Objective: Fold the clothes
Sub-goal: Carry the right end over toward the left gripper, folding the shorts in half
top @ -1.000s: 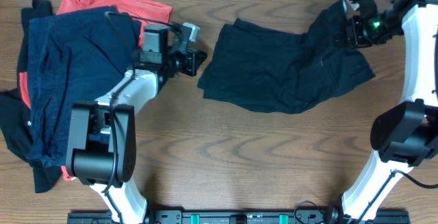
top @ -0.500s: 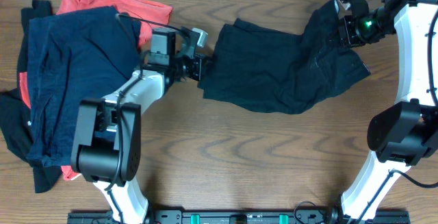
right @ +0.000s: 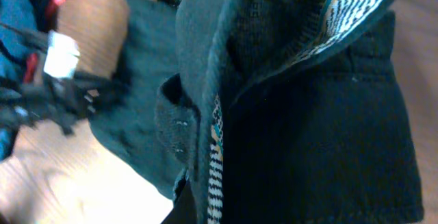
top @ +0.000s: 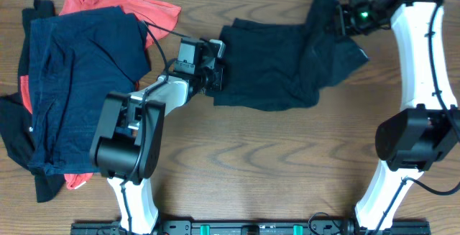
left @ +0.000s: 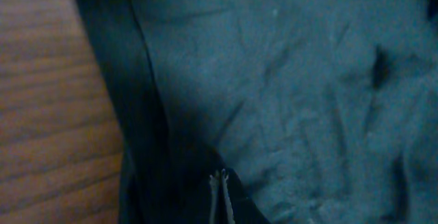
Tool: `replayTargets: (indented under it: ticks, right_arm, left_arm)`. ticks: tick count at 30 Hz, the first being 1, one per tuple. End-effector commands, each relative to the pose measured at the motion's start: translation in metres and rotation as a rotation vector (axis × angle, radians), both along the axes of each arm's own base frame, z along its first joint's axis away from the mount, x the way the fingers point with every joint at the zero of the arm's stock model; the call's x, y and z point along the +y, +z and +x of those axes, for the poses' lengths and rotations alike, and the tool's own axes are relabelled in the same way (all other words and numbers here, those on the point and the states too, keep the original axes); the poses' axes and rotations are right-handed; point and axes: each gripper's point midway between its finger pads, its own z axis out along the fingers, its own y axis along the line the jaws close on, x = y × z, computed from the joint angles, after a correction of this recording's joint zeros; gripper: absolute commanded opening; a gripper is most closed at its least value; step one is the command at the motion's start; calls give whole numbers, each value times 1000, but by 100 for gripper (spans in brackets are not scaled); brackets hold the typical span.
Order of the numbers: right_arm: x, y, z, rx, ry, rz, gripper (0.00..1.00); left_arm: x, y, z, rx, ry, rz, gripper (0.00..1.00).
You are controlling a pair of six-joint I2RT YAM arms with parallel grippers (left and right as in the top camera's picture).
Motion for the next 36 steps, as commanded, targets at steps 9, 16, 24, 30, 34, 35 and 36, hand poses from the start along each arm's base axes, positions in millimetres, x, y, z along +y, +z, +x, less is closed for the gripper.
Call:
replayTargets:
  ticks: [9,16,24,30,34,35,36]
  right_arm:
    - [95,39,16,-132,-17,90,1]
    - [138,6,4,-101,36,21,1]
    - [167,-50,-1,-45,86,0,1]
    - [171,-73,-8,-15,98,-11,1]
    - [171,-77,-7,-18,98,-10,1]
    - [171,-77,-6,-23,98,-8,1]
    - [172,-77,-5,-28,99,-5,1]
  left_arm:
    - [12,-25,5,67,120,21,6]
    - [13,-25,5,67,127,24,6]
    - [13,-25,6,73,138,16,6]
    - [23,-6,13,45,162,5,6]
    - [33,24,16,12,183,-6,48]
    - [33,31,15,7,184,-7,59]
    - [34,39,13,1,184,-9,69]
